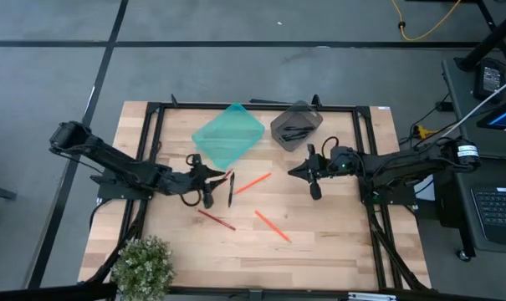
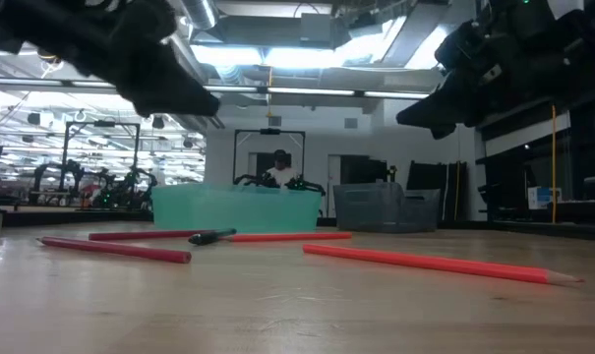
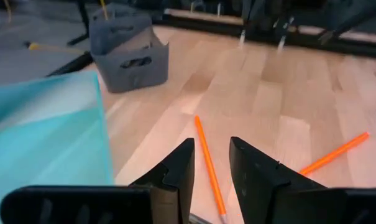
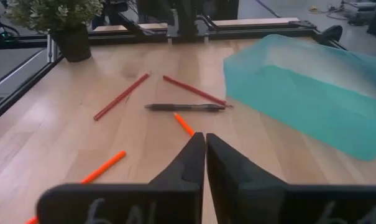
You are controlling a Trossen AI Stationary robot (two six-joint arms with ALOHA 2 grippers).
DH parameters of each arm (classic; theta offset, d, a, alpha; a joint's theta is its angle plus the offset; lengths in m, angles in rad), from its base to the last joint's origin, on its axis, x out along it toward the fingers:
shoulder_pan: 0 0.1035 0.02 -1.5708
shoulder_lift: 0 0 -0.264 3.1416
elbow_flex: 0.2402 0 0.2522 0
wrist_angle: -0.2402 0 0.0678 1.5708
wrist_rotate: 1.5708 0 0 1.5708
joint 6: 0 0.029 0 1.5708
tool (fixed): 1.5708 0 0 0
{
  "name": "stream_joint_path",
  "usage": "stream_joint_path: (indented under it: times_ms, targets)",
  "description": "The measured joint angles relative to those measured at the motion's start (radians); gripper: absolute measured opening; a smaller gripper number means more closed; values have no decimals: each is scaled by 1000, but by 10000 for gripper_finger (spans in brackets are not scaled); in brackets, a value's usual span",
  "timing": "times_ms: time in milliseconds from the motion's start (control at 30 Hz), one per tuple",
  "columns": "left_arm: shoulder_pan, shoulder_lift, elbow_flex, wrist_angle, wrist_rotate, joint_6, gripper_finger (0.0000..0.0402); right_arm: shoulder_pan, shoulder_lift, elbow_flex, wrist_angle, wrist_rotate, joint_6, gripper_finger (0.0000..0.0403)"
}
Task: Sort pens & pencils
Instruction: Put the black pen into the gray bin
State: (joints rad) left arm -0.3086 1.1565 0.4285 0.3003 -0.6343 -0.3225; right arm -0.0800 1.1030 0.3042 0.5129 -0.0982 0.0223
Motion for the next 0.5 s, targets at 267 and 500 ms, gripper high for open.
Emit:
stream_joint_path:
  times_ms: [267,500]
  targets:
    - [0,227,324,-489,-4,-205,94,0,0,0,-28,1,-10,19]
    - [0,343,442,-629,10,-401,94,0,0,0,-52,1,-41,19]
